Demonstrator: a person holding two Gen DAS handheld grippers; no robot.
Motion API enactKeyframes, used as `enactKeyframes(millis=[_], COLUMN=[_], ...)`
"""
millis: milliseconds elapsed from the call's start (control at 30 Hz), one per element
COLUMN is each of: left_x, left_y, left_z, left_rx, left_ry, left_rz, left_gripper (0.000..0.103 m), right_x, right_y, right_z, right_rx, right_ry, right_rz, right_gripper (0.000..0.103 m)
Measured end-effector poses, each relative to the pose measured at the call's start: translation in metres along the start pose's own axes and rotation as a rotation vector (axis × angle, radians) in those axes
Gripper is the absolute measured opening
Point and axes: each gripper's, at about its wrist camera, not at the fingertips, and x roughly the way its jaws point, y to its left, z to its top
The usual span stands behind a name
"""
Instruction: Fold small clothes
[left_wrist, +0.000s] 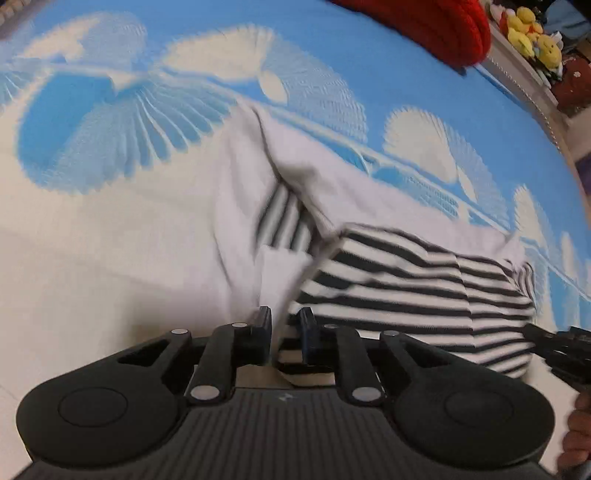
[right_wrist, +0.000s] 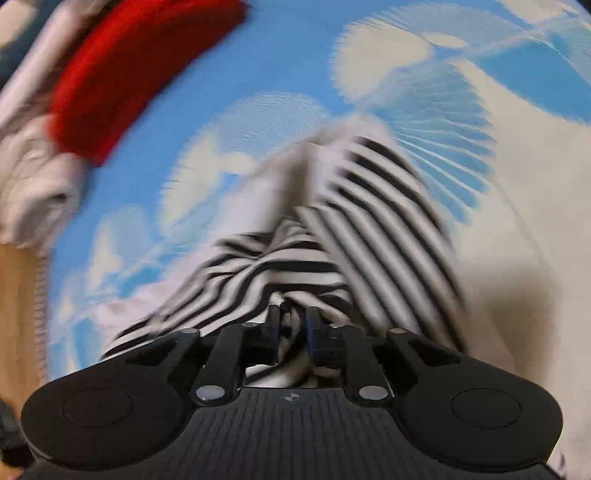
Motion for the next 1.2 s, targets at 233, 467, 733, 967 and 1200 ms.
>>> enactKeyframes(millis=[233,467,733,967,1200], left_x=[-0.060,-0.003,-0.001,-0.021,-0.001], left_y=[-0.037,-0.060,-0.054,-0.063,-0.080], left_z=[0.001,-0.013,-0.020,-0.040,-0.091], left_rx=[0.170,0.261,0.272,0.371,0.634], left_ry=[-0.254,-0.121,-0.098,-0.114,-0.042], left_rz=[-0.091,-0.055,0.066,-0.095,0.085], left_gripper=[0.035,0.034,0.034,0.035,0.048], right_x=[-0.060,-0.016,0.018,0.000,0.004], right_y=[0.034,0.046,0.036,0.058,0.055], right_z=[-0.002,-0.019,-0.022,-0.038,-0.059], right_rx=[-0.216,-0.365,-0.312,-0.491,-0.603], right_ry=[-0.339,-0.088,0.009,-0.028,0.031], right_rz=[-0.079,0.121,-0.047,0.028,-0.101], right_gripper=[0.031,0.034,0.030,0.038,0.035])
